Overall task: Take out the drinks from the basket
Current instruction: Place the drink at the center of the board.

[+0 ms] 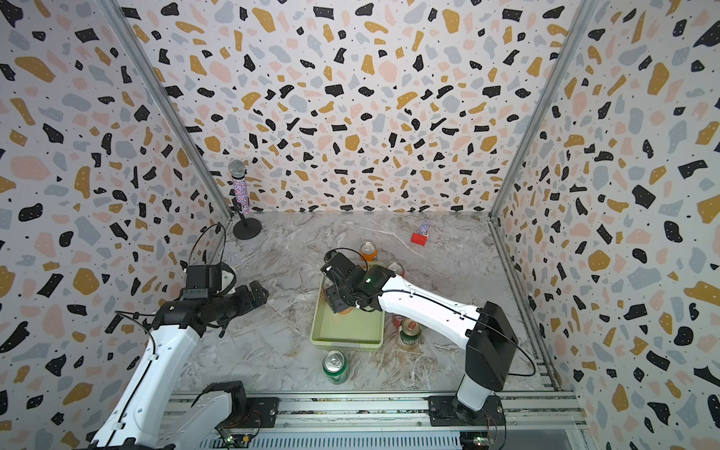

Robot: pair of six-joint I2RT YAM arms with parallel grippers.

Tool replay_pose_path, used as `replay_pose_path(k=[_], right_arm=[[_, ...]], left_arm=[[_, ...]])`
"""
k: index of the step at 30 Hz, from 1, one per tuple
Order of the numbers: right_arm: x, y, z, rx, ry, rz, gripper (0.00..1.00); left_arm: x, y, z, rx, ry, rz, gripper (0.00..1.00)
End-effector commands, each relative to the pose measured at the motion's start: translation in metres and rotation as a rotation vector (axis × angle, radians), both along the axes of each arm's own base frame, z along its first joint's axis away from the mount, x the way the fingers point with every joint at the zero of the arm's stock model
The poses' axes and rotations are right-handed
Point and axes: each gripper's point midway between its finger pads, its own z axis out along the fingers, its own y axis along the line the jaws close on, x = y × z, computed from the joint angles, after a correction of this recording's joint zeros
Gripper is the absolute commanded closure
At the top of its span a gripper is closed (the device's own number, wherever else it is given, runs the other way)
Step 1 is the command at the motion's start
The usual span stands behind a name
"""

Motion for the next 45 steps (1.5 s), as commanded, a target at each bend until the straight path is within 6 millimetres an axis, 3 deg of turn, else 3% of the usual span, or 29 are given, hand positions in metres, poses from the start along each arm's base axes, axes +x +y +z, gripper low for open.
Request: replay_pose_path(k=[1, 8, 13, 25, 36, 45], right_arm=[[0.001, 0.007, 0.064, 0.107, -0.102, 0.027, 0.79], [-0.005, 0.042, 0.086, 0.165, -0.116, 0.092, 0.79], [-0.022, 0.081, 0.086, 0.179, -0.106, 0.169, 0.80], [-0.027, 0.130, 0.035, 0.151, -0.028, 0.211, 0.79], [-0.023, 0.137, -0.014, 0.074, 0.015, 0.197, 0.78], [-0.027, 0.144, -0.041, 0.059, 0.040, 0.201, 0.68]], left_arm=[[0.001, 0.011, 0.010, 0.007, -0.029, 0.051, 0.00], [0.005, 0.011, 0.006, -0.052, -0.003, 0.053, 0.00], [0.003, 0.024, 0.008, -0.030, -0.019, 0.107, 0.00], [0.001, 0.032, 0.012, -0.023, -0.036, 0.142, 0.00], [0.001, 0.033, 0.014, -0.025, -0.040, 0.148, 0.00], [0.000, 0.034, 0.016, -0.022, -0.051, 0.155, 0.00]])
